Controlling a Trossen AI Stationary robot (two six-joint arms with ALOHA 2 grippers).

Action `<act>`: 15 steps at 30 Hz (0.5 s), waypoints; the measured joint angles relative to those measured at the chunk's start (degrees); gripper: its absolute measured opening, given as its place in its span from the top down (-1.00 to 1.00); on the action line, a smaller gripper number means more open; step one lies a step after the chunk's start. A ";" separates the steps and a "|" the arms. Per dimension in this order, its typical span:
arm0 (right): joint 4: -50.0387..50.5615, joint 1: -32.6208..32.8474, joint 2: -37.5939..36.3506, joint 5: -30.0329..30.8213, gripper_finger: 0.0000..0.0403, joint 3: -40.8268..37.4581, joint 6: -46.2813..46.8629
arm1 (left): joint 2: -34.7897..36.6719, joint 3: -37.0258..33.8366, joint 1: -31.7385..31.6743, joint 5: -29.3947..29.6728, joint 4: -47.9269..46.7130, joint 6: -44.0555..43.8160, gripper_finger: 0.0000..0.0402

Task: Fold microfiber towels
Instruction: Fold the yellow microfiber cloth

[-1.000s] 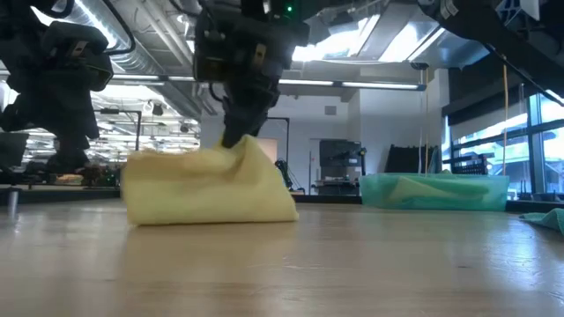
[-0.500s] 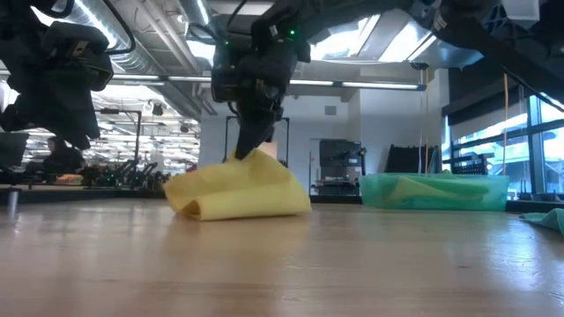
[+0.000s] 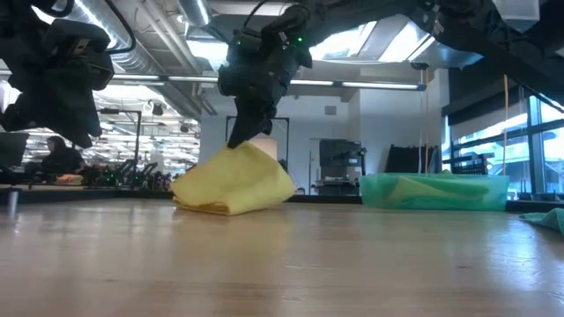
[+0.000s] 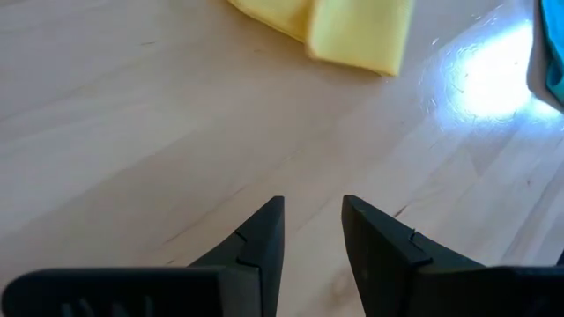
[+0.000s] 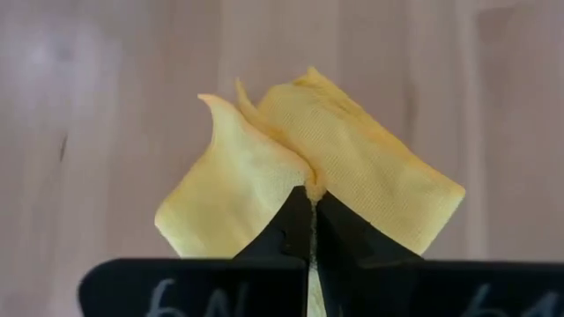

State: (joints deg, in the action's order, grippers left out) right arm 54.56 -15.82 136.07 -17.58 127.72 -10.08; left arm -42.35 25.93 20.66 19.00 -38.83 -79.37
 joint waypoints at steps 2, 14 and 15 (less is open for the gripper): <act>-1.98 -0.98 -0.04 0.10 0.96 -0.78 0.80 | 0.00 0.00 0.00 0.00 0.43 0.00 0.46; -11.95 -4.28 0.37 -0.77 0.96 -5.16 1.67 | -0.01 0.00 0.00 1.34 1.36 0.26 0.46; -12.95 -4.26 0.37 -0.41 0.96 -5.16 2.20 | 0.00 0.00 0.00 1.81 1.52 0.30 0.46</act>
State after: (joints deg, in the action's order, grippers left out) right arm 41.61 -20.08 136.44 -17.99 122.56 -7.87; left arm -42.35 25.93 20.66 20.81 -37.31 -79.07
